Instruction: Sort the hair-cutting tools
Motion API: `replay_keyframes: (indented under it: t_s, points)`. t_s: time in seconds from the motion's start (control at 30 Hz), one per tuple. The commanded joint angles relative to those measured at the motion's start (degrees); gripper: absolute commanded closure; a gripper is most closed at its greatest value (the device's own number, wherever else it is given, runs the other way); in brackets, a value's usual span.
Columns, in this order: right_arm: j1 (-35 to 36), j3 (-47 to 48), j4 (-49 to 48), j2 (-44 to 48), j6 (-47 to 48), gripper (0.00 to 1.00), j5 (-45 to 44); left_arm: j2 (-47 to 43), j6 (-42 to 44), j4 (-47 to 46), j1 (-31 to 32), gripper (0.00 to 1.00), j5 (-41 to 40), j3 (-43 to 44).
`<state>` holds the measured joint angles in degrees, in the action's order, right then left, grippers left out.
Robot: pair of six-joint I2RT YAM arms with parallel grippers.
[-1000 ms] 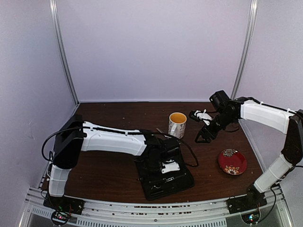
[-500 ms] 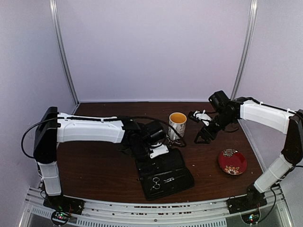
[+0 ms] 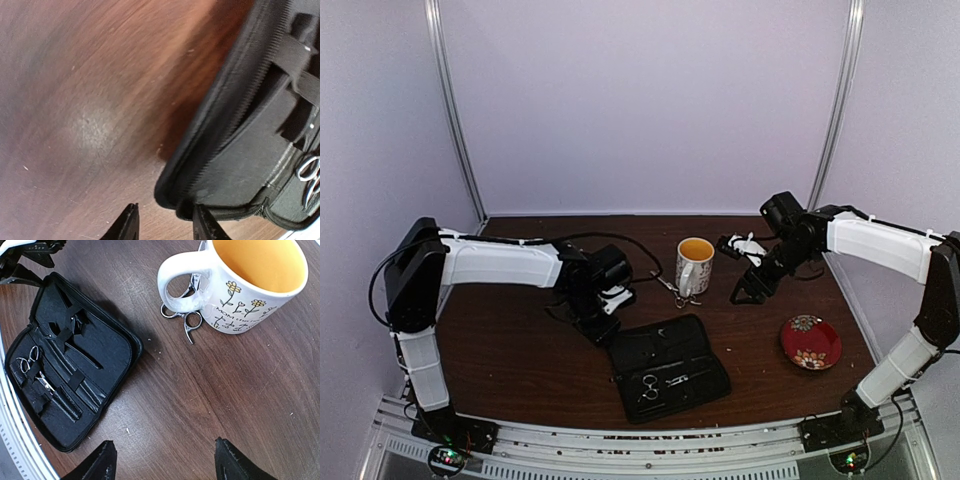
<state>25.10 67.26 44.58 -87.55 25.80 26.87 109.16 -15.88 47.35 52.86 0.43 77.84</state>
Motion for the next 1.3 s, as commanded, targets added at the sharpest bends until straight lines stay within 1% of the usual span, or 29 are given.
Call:
replay_keyframes:
  t_s: [0.0,0.13,0.23,0.3,0.37,0.43,0.47,0.63,0.73,0.97,1.27]
  points:
    - [0.30,1.42,0.82,-0.24,1.09,0.31,-1.12,-0.40,-4.60,-4.11,-1.35,0.64,3.41,-2.14]
    - [0.36,1.41,0.94,-0.40,1.13,0.31,-1.10,0.65,-5.25,-5.07,-1.44,0.68,5.85,-1.49]
    - [0.47,1.61,1.10,-0.54,1.31,0.31,-1.18,1.39,-6.43,-7.32,-1.44,0.72,9.10,-1.53]
    - [0.45,1.54,1.21,-0.55,1.32,0.31,-1.22,2.05,-7.29,-8.32,-1.44,0.76,10.46,-1.36]
    - [0.55,1.55,1.21,-0.53,1.36,0.32,-1.21,2.92,-7.81,-8.26,-1.44,0.83,10.40,-0.76]
    - [0.56,1.61,1.26,-0.59,1.45,0.31,-1.27,3.39,-8.19,-7.39,-1.44,0.97,8.92,-0.40]
    - [0.64,1.64,1.37,-0.60,1.51,0.32,-1.29,3.39,-8.20,-6.78,-1.51,1.00,7.99,-0.19]
    - [0.74,1.51,1.36,-0.34,1.70,0.32,-1.28,1.78,-6.97,-3.84,-2.32,1.00,4.09,-0.49]
    - [0.82,1.63,1.56,-0.43,1.88,0.31,-1.30,0.33,-5.24,-1.29,-3.31,1.00,-0.42,-0.94]
    - [1.22,1.70,1.73,-0.70,1.89,0.31,-1.37,-2.06,-1.12,1.95,-8.54,1.00,-9.40,-2.37]
    - [1.90,1.84,1.85,-0.85,1.64,0.32,-1.56,0.79,1.76,4.31,-9.48,1.00,-13.63,-0.10]
